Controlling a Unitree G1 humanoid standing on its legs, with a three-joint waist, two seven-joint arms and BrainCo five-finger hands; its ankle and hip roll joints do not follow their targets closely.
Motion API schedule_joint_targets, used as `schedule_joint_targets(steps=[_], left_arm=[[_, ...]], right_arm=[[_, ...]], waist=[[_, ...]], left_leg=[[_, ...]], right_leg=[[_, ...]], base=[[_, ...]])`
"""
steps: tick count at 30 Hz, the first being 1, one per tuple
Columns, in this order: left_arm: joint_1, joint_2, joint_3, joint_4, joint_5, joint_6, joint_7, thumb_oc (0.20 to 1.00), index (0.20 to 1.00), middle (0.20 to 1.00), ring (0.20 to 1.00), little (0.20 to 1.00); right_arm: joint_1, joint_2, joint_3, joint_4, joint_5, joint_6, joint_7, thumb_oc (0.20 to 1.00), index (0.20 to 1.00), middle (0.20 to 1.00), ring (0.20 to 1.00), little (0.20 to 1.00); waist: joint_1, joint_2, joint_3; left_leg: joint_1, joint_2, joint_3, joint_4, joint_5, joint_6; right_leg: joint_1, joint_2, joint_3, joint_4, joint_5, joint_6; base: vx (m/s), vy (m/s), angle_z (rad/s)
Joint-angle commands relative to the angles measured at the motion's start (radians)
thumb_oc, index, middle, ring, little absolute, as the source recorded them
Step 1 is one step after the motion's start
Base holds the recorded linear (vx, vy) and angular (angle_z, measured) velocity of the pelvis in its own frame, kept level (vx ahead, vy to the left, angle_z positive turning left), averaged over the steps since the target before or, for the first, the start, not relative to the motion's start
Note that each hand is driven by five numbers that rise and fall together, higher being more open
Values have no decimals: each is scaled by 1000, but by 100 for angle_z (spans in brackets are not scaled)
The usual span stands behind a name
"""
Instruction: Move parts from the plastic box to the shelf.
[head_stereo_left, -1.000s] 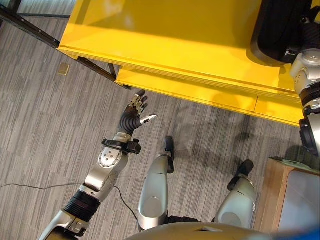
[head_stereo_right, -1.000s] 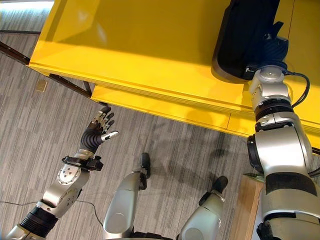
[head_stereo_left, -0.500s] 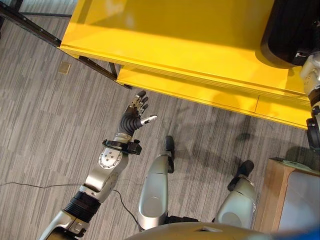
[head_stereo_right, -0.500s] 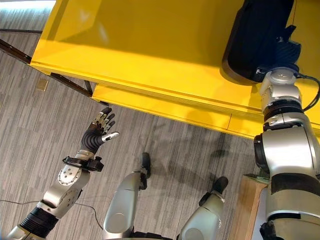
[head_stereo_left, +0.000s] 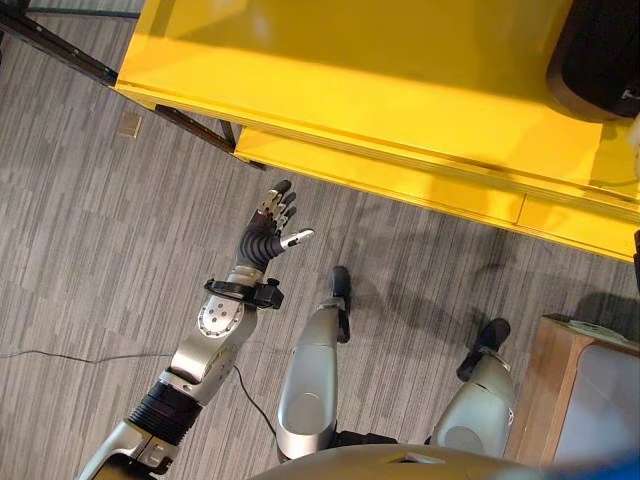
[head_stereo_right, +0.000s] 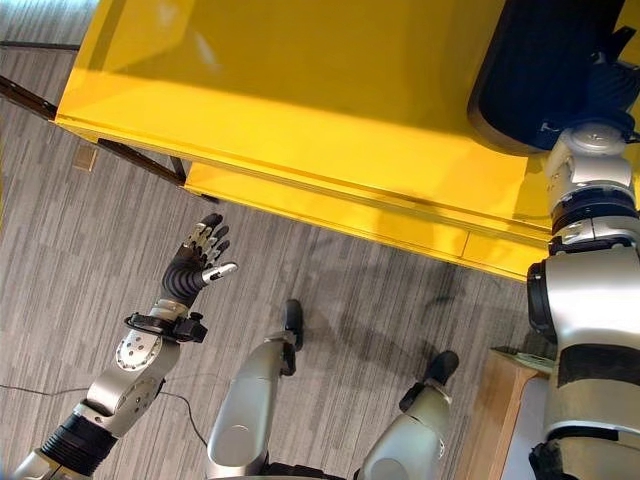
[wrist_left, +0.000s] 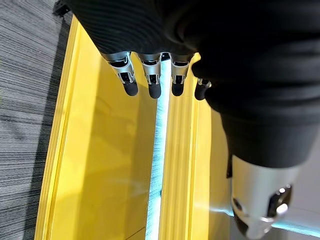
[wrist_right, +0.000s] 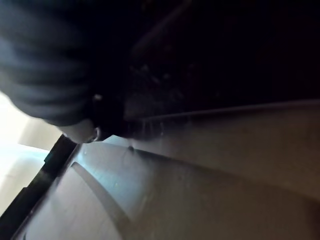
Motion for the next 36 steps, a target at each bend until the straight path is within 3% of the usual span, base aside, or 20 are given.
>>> schedule_joint_targets(steps=[1, 19, 20, 21, 22, 36], left_arm=[[-29, 11, 40, -47, -8, -62, 15, 1000, 1000, 1000, 1000, 1000], [-34, 14, 41, -48, -20, -64, 31, 1000, 1000, 1000, 1000, 1000], [-36, 14, 39, -47, -20, -64, 32, 1000, 1000, 1000, 1000, 1000], [-36, 14, 37, -47, -20, -62, 33, 1000, 1000, 1000, 1000, 1000], [-35, 13, 38, -48, -21, -63, 35, 1000, 1000, 1000, 1000, 1000], [-41, 23, 44, -37, -22, -71, 47, 1000, 1000, 1000, 1000, 1000]], right_arm=[[-83, -22, 59, -23, 46, -30, 7, 200, 200, 200, 200, 200], [-107, -8, 61, 12, 74, -31, 1, 200, 200, 200, 200, 200], [-108, -7, 58, 16, 77, -31, -3, 476, 476, 476, 476, 476], [-111, -7, 56, 20, 81, -30, -5, 937, 937, 937, 937, 937], [-113, -7, 51, 21, 90, -32, -5, 1000, 1000, 1000, 1000, 1000], [-104, 18, 15, -25, 120, -57, -49, 1000, 1000, 1000, 1000, 1000]], waist=[[27, 4, 34], [34, -6, 34], [34, -6, 35], [34, -6, 36], [34, -7, 37], [32, -10, 36]], left_leg=[[-52, 101, -85, 91, -57, -49], [-77, 94, -88, 110, -67, -44], [-77, 94, -88, 111, -68, -44], [-77, 93, -90, 110, -68, -43], [-77, 93, -89, 111, -69, -42], [-67, 90, -90, 116, -70, -43]], right_leg=[[75, 20, 38, -23, 74, -2], [70, 22, 35, -20, 72, -5], [70, 22, 35, -20, 72, -5], [70, 22, 35, -20, 73, -5], [70, 21, 35, -20, 76, -4], [80, 23, 38, -18, 70, -5]], base=[[0, 0, 0], [2, 0, 0], [0, 0, 0], [0, 0, 0], [0, 0, 0], [0, 0, 0]])
